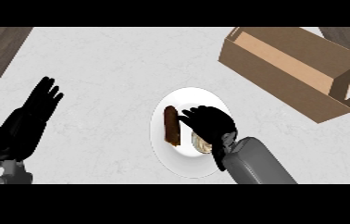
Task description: Pick the cupcake from the plate and place it in the cardboard box
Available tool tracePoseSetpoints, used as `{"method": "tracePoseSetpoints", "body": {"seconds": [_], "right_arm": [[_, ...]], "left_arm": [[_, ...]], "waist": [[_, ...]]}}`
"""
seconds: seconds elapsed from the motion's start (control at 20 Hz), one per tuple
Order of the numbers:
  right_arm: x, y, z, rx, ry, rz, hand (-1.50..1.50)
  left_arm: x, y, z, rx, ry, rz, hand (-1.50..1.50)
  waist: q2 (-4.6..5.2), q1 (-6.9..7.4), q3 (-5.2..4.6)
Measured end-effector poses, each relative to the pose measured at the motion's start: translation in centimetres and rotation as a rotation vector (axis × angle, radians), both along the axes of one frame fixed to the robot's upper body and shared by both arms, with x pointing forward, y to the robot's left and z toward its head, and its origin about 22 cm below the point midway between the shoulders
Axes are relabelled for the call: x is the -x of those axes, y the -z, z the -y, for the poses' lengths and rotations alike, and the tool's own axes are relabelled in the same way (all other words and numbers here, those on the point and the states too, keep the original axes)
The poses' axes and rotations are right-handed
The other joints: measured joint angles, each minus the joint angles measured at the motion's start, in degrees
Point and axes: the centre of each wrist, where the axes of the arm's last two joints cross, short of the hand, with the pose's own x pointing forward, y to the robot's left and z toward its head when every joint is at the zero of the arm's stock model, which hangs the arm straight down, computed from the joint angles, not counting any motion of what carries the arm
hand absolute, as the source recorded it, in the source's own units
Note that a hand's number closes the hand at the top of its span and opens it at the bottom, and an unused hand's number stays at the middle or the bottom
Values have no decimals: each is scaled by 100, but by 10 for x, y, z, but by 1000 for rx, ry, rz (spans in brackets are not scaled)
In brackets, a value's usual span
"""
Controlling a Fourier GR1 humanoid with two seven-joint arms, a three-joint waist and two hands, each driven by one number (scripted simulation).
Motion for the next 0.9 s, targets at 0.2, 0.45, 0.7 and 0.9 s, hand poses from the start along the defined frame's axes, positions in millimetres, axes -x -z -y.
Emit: {"method": "tracePoseSetpoints", "body": {"seconds": [0.2, 0.45, 0.7, 0.9], "right_arm": [[-5, 3, 3, 1, 1, 3, 150], [-4, 14, 8, -47, -35, 33, 150], [-7, 17, 4, -84, -71, 65, 150], [-15, 17, 5, -92, -53, 80, 150]], "left_arm": [[0, -3, 1, 1, -3, 4, 0], [2, -6, -1, 2, 1, 4, 0], [-1, 0, 7, 2, 1, 1, 0], [1, 0, 5, 8, 6, 2, 0]], "waist": [[-1, 0, -1], [-4, 3, 0], [-9, 2, -1], [-6, 4, 0]]}}
